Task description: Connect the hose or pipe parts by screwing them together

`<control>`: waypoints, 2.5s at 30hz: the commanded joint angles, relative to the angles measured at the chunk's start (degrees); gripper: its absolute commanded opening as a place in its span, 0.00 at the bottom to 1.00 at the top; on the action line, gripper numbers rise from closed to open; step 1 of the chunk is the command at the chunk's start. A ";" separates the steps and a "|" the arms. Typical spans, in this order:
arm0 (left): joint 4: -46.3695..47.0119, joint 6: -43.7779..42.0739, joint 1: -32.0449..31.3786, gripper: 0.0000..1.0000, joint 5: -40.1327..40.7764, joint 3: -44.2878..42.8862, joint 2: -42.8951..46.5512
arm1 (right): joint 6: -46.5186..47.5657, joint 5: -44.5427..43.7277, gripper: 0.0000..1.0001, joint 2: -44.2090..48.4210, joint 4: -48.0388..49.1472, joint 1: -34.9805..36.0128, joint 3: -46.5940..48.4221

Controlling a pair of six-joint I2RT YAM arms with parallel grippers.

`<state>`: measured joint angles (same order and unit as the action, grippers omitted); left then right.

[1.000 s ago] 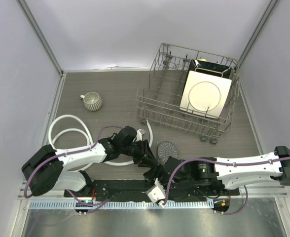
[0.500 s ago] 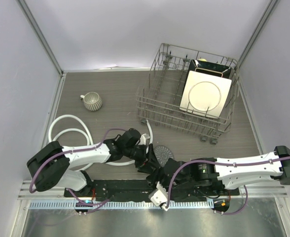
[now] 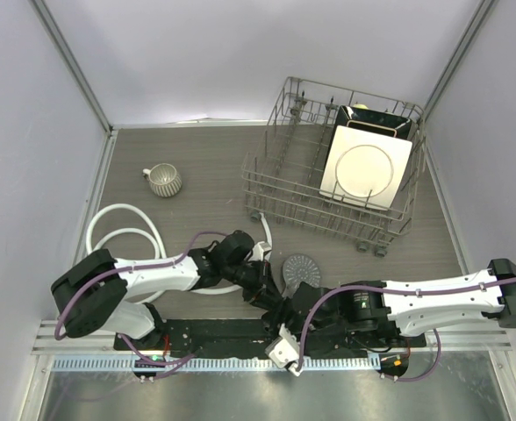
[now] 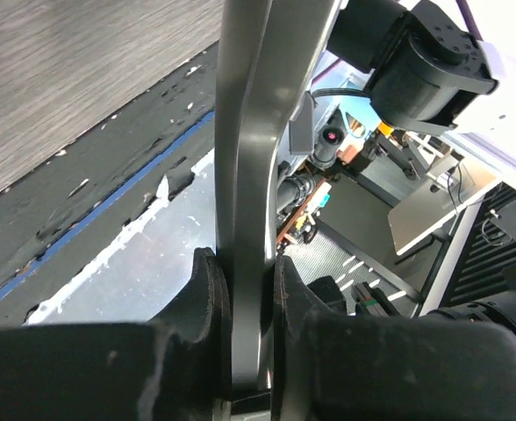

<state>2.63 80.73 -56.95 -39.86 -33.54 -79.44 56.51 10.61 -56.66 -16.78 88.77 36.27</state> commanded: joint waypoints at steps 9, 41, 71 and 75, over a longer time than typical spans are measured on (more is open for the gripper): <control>10.75 -4.77 -0.18 0.00 6.62 -1.43 15.00 | -31.52 -3.40 0.64 7.61 13.24 0.44 1.96; -9.31 -30.80 12.92 0.00 27.72 -1.43 49.46 | -75.57 -64.45 0.85 2.17 10.89 0.26 27.51; -2.90 -17.01 12.83 0.08 18.41 -0.47 58.00 | -92.89 8.98 0.01 -12.77 38.66 -36.03 29.56; -1.07 -15.25 12.83 0.43 17.01 1.54 58.08 | -97.45 12.84 0.01 -13.91 42.68 -37.62 30.35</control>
<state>-4.91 62.08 -44.23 -20.51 -32.73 -21.26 -36.51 18.98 -70.91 15.25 52.64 65.84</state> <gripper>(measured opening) 0.361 0.318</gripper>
